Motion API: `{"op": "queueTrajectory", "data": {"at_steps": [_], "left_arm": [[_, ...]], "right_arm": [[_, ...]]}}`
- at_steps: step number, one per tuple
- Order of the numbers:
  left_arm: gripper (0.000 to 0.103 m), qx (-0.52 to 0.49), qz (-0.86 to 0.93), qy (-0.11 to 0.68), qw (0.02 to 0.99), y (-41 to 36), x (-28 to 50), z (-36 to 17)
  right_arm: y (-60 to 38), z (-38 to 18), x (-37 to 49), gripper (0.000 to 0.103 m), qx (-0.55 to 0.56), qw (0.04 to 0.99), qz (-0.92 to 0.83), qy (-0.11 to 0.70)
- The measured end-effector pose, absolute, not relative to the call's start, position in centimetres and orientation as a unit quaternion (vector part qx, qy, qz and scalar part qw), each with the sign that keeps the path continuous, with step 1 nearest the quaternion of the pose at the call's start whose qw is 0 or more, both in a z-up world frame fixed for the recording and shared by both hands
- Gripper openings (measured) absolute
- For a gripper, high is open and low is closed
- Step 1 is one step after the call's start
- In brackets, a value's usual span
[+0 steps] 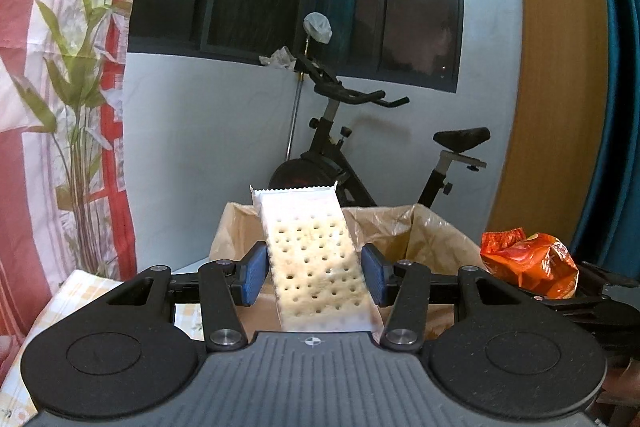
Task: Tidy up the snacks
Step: 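Lift both packets over the box and open both tools to drop them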
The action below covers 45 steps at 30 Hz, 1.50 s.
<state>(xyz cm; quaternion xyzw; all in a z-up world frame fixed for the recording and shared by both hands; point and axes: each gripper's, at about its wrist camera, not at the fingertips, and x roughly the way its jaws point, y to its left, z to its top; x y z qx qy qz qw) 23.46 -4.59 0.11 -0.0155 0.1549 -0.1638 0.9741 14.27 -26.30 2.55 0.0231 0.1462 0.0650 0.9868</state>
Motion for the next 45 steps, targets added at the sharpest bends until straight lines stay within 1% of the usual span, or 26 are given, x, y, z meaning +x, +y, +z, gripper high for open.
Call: {"op": "queueTrajectory", "data": {"at_steps": [13,20,25,34,35,36,38,45], "left_arm": [[0.053,-0.032,-0.172,0.161,0.971,-5.4,27.8,1.6],[0.053,-0.052,-0.174,0.193,0.964,-6.1,31.7,1.2],[0.053,-0.046,-0.159,0.213,0.963,-5.9,34.1,0.2],[0.053,-0.040,-0.140,0.243,0.959,-5.4,36.3,-1.3],[0.056,-0.043,-0.144,0.245,0.958,-5.3,36.4,-1.4],[0.063,-0.047,-0.147,0.249,0.956,-5.3,36.5,-1.4],[0.071,-0.063,-0.151,0.254,0.953,-5.0,36.7,-1.4],[0.071,-0.058,-0.145,0.247,0.956,-4.9,35.7,-0.9]], "right_arm": [[-27.4,4.9,19.5,0.094,0.028,0.989,0.070,0.130],[-26.7,5.2,23.0,0.093,0.011,0.987,0.084,0.135],[-25.4,4.3,25.9,0.093,-0.002,0.982,0.102,0.158],[-24.6,2.5,29.3,0.094,0.033,0.974,0.095,0.204],[-24.7,2.4,29.5,0.095,0.036,0.973,0.094,0.207],[-24.9,2.4,29.6,0.095,0.040,0.972,0.095,0.210],[-25.1,2.3,29.9,0.095,0.050,0.970,0.097,0.218],[-25.5,2.7,29.8,0.099,0.068,0.964,0.102,0.236]]}}
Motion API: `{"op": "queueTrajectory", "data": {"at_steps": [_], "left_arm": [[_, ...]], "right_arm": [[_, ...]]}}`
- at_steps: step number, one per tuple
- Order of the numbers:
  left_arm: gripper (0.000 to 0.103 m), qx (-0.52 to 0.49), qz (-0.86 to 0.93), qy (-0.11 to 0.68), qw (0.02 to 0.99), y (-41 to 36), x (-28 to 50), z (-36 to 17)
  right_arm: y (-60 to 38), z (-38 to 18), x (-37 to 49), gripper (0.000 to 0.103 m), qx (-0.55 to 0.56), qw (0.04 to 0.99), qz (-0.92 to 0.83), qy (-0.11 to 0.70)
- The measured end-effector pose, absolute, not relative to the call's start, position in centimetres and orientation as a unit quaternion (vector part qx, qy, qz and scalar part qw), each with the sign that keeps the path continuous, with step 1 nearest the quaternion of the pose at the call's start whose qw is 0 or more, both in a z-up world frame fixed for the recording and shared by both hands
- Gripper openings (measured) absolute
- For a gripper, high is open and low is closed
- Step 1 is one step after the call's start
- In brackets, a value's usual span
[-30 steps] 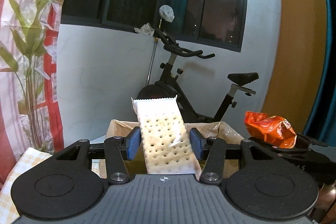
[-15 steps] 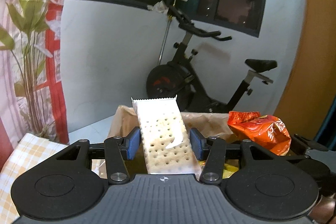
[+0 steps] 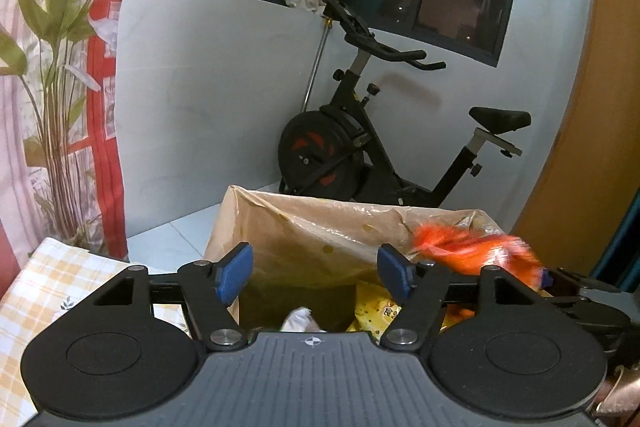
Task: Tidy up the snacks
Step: 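Lift both packets over the box and open both tools to drop them, then grasp the green rice-cracker bag with the left tool while the right tool grasps the clear striped snack bar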
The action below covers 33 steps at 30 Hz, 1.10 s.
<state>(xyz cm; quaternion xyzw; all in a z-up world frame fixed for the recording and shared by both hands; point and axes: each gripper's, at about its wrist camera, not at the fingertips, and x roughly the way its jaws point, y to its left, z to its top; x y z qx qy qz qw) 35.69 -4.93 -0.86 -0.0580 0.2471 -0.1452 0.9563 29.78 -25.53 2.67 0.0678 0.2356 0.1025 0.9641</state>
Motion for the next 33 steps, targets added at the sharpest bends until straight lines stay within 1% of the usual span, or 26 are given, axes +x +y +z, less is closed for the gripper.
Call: {"op": "queueTrajectory", "data": {"at_steps": [1,10,19,24,28,33], "left_arm": [[0.071,-0.057,-0.144,0.245,0.957,-4.8,35.4,-0.7],[0.071,-0.043,-0.133,0.237,0.961,-3.6,32.9,0.2],[0.071,-0.039,-0.117,0.237,0.964,-1.0,29.9,0.4],[0.071,-0.041,-0.109,0.237,0.964,0.8,27.8,-0.3],[0.071,-0.037,-0.109,0.238,0.964,2.0,26.3,-1.5],[0.071,-0.068,-0.107,0.249,0.960,3.9,24.9,-3.7]], "right_arm": [[-25.4,2.7,29.8,0.103,0.068,0.963,0.103,0.241],[-24.4,3.5,28.6,0.103,0.063,0.962,0.099,0.245],[-24.5,4.0,25.4,0.103,0.066,0.969,0.081,0.222],[-25.2,4.0,22.5,0.103,0.071,0.974,0.079,0.201],[-25.0,3.3,19.7,0.103,0.047,0.981,0.071,0.176],[-25.3,1.7,16.8,0.103,0.038,0.984,0.086,0.150]]}}
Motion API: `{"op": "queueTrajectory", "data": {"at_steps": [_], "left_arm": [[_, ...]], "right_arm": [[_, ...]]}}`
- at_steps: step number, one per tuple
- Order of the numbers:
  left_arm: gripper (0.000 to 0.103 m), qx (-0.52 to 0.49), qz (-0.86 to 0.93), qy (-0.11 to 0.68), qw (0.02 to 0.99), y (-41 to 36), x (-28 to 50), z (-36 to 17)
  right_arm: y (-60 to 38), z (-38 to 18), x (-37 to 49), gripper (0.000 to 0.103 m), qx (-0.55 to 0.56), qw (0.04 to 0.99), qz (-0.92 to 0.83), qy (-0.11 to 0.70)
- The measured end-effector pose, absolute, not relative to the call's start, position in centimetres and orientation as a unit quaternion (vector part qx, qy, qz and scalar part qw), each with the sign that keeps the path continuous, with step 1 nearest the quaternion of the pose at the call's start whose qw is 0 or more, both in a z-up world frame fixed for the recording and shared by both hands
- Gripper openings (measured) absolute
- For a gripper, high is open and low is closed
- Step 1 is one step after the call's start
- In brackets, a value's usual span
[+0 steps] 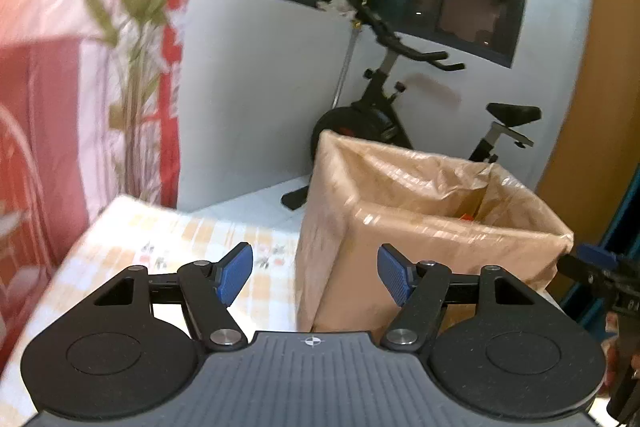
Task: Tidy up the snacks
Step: 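Grasp the green rice-cracker bag with the left tool while the right tool grasps the clear striped snack bar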
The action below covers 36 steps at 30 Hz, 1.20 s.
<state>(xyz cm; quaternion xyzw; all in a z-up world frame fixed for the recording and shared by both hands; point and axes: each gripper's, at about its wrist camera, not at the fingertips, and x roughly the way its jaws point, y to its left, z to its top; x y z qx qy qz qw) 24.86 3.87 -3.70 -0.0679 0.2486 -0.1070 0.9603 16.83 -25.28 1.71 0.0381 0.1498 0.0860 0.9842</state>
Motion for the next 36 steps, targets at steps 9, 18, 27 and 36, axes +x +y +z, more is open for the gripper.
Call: {"op": "queueTrajectory", "data": {"at_steps": [9,18,27,36], "left_arm": [[0.071,-0.091,-0.067,0.283,0.952,5.1,23.2,-7.8],[0.071,-0.090,-0.059,0.301,0.947,4.4,22.7,-9.8],[0.072,-0.087,-0.048,0.315,0.944,4.4,22.3,-10.8],[0.076,-0.090,-0.018,0.331,0.939,5.5,22.1,-11.6]], "right_arm": [[-26.1,-2.8,15.0,0.094,0.008,0.975,0.086,0.205],[-27.1,-7.8,14.1,0.063,-0.022,0.959,0.074,0.271],[-26.8,-11.9,14.3,0.050,-0.016,0.941,0.092,0.326],[-27.4,-13.3,14.8,0.045,0.019,0.940,0.086,0.330]]}}
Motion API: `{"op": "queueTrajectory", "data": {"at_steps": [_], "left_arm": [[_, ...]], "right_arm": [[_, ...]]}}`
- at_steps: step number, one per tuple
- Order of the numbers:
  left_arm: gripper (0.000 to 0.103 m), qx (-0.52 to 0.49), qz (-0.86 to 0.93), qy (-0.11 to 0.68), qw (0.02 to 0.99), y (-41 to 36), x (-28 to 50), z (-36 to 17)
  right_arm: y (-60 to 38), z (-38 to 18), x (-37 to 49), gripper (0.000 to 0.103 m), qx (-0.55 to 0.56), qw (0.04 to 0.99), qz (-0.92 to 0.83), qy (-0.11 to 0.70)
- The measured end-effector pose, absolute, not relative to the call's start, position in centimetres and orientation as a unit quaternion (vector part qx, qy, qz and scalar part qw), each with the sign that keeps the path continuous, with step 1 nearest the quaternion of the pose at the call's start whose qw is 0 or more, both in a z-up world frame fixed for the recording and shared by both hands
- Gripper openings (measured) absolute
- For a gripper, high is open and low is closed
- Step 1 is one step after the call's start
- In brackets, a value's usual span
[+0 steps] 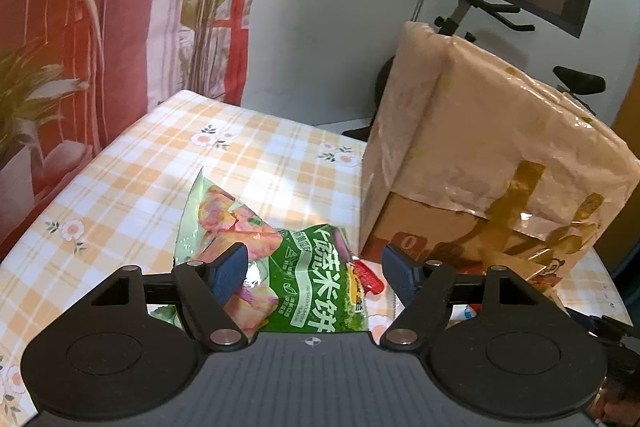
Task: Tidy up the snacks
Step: 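Grasp the green rice-cracker bag with the left tool while the right tool grasps the clear striped snack bar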
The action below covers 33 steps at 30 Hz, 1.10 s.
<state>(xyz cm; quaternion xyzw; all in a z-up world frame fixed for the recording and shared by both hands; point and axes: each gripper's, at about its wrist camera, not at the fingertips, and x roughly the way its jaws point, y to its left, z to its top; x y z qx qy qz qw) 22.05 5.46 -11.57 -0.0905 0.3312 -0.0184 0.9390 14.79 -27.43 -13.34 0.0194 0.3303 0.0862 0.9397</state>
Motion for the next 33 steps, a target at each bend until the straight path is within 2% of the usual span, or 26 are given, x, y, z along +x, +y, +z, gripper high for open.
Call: {"op": "queueTrajectory", "data": {"at_steps": [10,19,22,26,33], "left_arm": [[0.076,-0.108,-0.011,0.339,0.935,5.3,20.7,-11.3],[0.076,-0.176,0.000,0.396,0.901,5.2,19.4,-14.3],[0.077,-0.190,0.042,0.391,0.900,6.3,20.0,-14.8],[0.085,-0.212,0.058,0.373,0.901,7.2,20.1,-15.2],[0.085,-0.244,0.076,0.352,0.901,8.1,21.1,-15.9]], "right_arm": [[-27.6,-13.7,14.6,0.044,0.028,0.942,0.084,0.323],[-27.7,-13.7,14.6,0.044,0.037,0.942,0.088,0.322],[-27.7,-13.8,14.6,0.044,0.037,0.942,0.089,0.322],[-27.6,-13.7,14.5,0.044,0.037,0.942,0.089,0.321],[-27.4,-13.8,14.5,0.044,0.035,0.942,0.089,0.323]]}}
